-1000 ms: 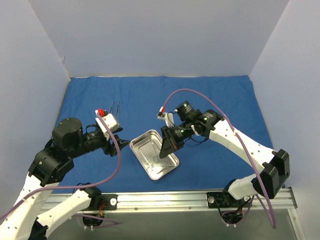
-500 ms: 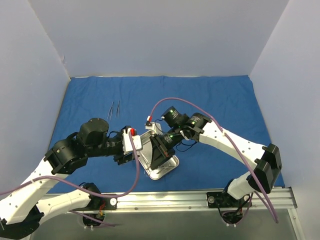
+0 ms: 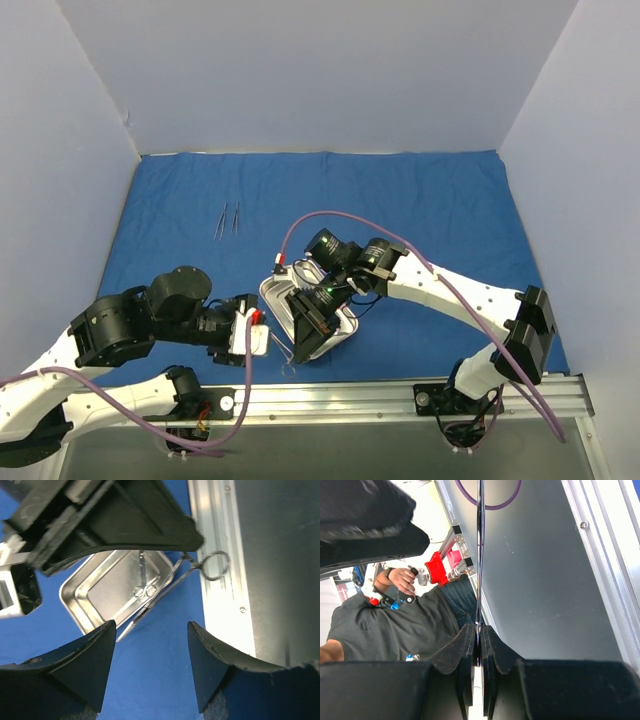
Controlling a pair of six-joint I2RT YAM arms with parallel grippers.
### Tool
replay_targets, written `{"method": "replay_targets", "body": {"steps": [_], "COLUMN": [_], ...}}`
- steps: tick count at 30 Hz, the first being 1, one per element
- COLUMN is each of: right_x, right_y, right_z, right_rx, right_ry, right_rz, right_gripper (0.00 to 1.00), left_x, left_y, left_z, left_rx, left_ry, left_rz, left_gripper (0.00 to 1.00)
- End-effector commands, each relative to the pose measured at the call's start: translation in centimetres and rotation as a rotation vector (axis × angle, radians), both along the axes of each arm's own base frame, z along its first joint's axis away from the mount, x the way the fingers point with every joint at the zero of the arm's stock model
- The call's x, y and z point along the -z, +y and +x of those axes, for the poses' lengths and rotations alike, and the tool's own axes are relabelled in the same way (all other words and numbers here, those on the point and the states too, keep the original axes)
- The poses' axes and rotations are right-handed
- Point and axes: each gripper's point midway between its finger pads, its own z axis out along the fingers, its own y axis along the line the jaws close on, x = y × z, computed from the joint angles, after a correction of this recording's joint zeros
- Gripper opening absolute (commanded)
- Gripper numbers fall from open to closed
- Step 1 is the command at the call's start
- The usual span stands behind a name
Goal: Open and lay out the surgical kit
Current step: Place the medical item in the surgical kit.
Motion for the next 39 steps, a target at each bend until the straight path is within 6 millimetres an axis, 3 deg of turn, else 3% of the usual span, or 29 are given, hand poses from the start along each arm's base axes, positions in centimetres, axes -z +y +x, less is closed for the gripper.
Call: {"method": "replay_targets", "body": {"steps": [1,10,20,23,28,31,32,33,34,37,38,39], "right_x": [-1.2,-1.3,-1.4,-1.5,-1.8,-1.9,-2.1,-2.0,-1.6,-1.3,-1.2,-1.1], "right_y": [0.2,0.8,1.0,1.0,1.1,1.3,1.4,1.4,1.4,0.2,-0.5,-1.8], "right_z": [-0.3,-0.9,-1.4,-1.5,-1.5,-1.5,-1.2,-0.9,-0.1,4.1,5.5,8.8], "right_rx": [-0.023,-0.054,-0.073,-0.077,-0.077,-0.08,-0.072,-0.063,-0.043,0.072,0.12,0.228], "right_ry": [0.005,-0.001,-0.004,-0.007,-0.004,0.004,-0.001,-0.004,-0.018,-0.089,-0.089,-0.094], "right_rz": [0.019,-0.004,-0.014,-0.012,-0.003,0.001,0.005,-0.002,-0.024,-0.083,-0.108,-0.128], "right_gripper": [0.0,0.0,0.0,0.0,0.0,0.0,0.06,0.31,0.44,0.77,0.8,0.82], "left_x": [0.9,2.0,2.7,3.1,3.3,3.3,3.1,3.0,3.0,3.8,4.1,4.7], "left_y": [0.4,-0.4,-1.2,-1.0,-0.8,-0.8,-0.9,-1.0,-1.0,-1.3,-1.3,-1.5], "left_z": [-1.2,0.4,0.6,0.4,0.2,0.2,0.3,0.5,0.7,1.8,2.0,3.0], "left_rx": [0.048,0.035,0.048,0.055,0.066,0.065,0.054,0.041,0.019,-0.091,-0.14,-0.202], "left_ry": [0.012,-0.067,-0.059,-0.056,-0.055,-0.054,-0.053,-0.053,-0.05,-0.018,0.015,0.026], "left_rz": [0.032,0.078,0.111,0.133,0.152,0.157,0.153,0.149,0.142,0.137,0.127,0.113], "left_gripper": [0.67,0.64,0.56,0.43,0.07,0.02,0.02,0.02,0.02,0.02,0.02,0.02]}}
